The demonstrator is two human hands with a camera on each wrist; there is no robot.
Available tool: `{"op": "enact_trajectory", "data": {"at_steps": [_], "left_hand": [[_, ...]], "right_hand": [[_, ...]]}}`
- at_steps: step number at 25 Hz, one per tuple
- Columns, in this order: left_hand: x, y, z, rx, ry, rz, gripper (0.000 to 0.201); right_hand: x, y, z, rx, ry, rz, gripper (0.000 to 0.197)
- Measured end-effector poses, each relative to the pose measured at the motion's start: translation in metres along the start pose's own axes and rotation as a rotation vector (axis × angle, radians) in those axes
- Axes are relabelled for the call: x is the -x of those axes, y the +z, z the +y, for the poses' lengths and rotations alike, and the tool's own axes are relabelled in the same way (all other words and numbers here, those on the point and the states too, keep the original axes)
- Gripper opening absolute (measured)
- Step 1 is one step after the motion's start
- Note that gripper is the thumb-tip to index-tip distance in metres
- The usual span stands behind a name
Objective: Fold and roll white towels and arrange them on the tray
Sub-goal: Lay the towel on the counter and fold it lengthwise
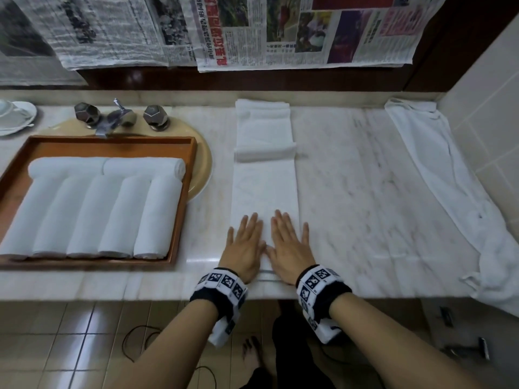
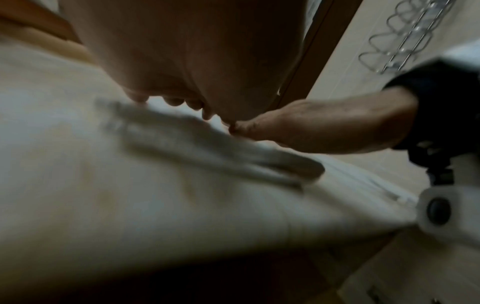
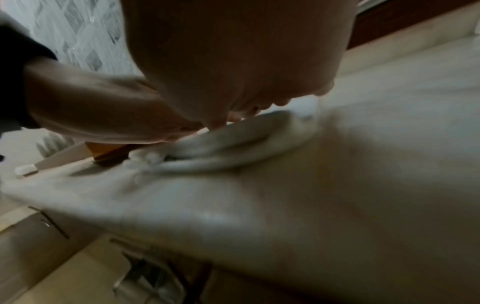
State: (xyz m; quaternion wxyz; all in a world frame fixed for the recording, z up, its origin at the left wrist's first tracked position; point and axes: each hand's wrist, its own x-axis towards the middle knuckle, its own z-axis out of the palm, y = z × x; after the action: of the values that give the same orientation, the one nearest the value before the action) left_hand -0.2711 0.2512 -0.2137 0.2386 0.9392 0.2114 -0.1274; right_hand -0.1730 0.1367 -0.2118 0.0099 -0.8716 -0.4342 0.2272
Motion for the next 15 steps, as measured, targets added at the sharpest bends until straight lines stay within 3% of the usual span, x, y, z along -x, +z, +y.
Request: {"op": "enact_trajectory", "data": {"at_steps": [3, 6, 11, 13, 15], "left_hand": [[0.021, 0.028, -0.014, -0.127, -0.024, 0.062, 0.062], [0.033, 0.030, -0.036, -0.110, -0.075, 0.121, 0.063], [0.032, 0.017, -0.048, -0.083, -0.072, 0.091, 0.058], [0.035, 0.006, -0.052, 0.093, -0.116, 0.255, 0.048], [0.042, -0.005, -0.052, 0.382, -0.315, 0.469, 0.017]], "right_hand": [[0.012, 0.025, 0.011, 0.066, -0.015, 0.019, 0.073], [0.020, 0.033, 0.025, 0.089, -0.002, 0.081, 0.076], [0.023, 0.020, 0.022, 0.080, 0.049, 0.060, 0.065], [0.025, 0.012, 0.015, 0.026, -0.092, 0.153, 0.054], [0.027, 0.011, 0.008, -0.153, -0.286, 0.275, 0.034]]}}
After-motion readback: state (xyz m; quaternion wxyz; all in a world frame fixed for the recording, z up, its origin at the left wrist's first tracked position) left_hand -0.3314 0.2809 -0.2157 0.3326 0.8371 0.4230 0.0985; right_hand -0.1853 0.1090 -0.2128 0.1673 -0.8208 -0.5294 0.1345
